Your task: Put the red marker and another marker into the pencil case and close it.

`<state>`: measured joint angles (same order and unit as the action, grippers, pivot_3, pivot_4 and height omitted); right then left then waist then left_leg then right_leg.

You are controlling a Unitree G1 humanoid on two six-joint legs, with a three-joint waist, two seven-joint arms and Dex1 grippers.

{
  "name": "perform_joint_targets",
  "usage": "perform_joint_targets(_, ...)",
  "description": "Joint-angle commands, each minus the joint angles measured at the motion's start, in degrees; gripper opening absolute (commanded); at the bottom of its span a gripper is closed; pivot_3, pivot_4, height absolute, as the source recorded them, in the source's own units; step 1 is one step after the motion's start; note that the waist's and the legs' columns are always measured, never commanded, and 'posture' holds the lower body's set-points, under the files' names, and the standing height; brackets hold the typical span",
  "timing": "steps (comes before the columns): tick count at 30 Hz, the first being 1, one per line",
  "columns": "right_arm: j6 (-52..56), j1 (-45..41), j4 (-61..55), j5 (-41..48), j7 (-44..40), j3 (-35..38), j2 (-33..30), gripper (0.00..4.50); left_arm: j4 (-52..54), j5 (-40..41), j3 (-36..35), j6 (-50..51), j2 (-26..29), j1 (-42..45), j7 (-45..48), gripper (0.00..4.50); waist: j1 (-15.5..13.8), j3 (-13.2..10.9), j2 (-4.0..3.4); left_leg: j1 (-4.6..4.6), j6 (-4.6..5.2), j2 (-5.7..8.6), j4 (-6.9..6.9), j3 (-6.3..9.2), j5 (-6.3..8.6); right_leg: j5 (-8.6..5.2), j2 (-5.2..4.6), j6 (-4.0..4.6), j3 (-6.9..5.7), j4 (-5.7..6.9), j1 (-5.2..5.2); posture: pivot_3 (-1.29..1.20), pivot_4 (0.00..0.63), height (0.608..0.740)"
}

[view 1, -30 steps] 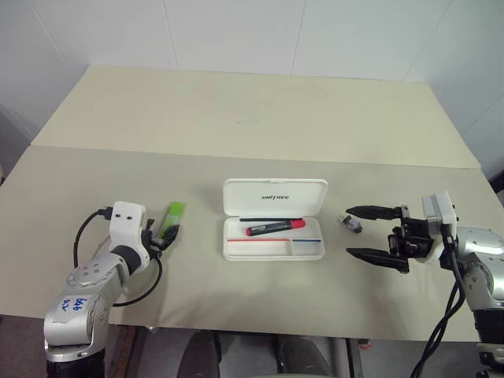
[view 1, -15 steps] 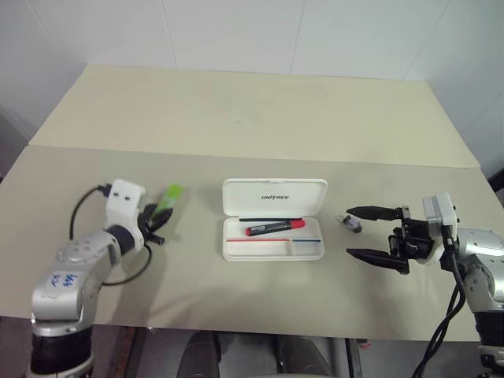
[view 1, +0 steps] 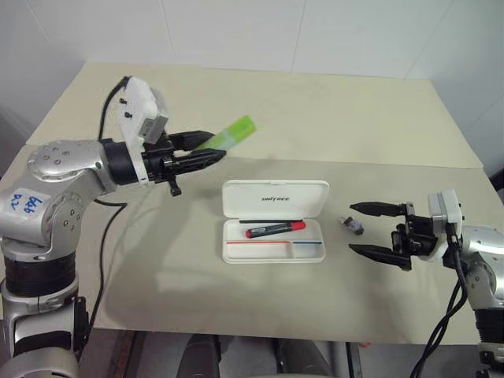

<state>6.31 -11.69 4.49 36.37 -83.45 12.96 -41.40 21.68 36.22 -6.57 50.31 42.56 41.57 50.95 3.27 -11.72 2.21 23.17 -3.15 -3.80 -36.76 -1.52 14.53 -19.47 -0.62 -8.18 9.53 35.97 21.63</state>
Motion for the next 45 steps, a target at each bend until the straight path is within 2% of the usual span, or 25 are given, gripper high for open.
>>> perform_joint_targets(1,-0.8,1.3,-2.9,0.5,1.1,1.2,0.5,4.5,2.3,2.9,5.2,1.7,1.2,2.9,4.7,1.08,0.0,0.0,-0.01,0.0,0.0,0.0,-0.04,0.0,0.0,0.0,0.0,0.0,0.01,0.02,0.0,0.0,0.15,0.74)
perform_joint_targets(7,-1.4,4.2,-4.3,0.6,2.1,2.9,0.0,4.5,3.4,1.4,15.1,2.5,1.1,3.5,8.5,1.08,0.1,0.0,-0.04,0.0,0.01,0.0,-0.19,0.0,0.0,0.01,0.03,-0.02,0.03,0.07,-0.04,0.0,0.15,0.74)
perform_joint_targets(12,-1.5,8.1,-6.7,1.2,3.4,4.8,-0.1,4.5,3.0,-4.8,24.4,1.9,1.6,3.0,7.8,1.08,0.0,0.0,-0.05,0.01,0.03,0.0,-0.24,0.02,0.0,0.01,0.04,-0.02,0.04,0.07,-0.05,0.0,0.15,0.74)
perform_joint_targets(17,-1.5,10.7,-8.7,1.2,4.9,5.5,0.3,4.5,0.8,-10.6,29.6,1.3,0.4,3.3,6.1,1.08,0.0,0.0,-0.05,0.01,0.04,0.01,-0.26,0.02,0.0,0.01,0.04,-0.02,0.07,0.06,-0.06,0.0,0.15,0.74)
perform_joint_targets(31,-2.0,11.6,-9.0,0.5,7.0,4.5,0.8,4.5,2.1,-13.8,31.5,4.3,-2.2,1.6,3.4,1.08,-0.2,0.0,-0.05,0.02,0.07,0.01,-0.28,0.02,-0.02,0.01,0.04,-0.02,0.09,0.1,-0.07,0.0,0.15,0.74)
perform_joint_targets(45,-2.2,11.6,-8.7,-0.1,7.3,4.1,0.9,4.5,3.4,-16.2,33.8,5.1,-2.3,-0.3,1.4,1.08,-0.2,0.0,-0.05,0.01,0.07,0.01,-0.3,0.03,-0.02,0.02,0.04,-0.03,0.09,0.13,-0.08,0.0,0.15,0.74)
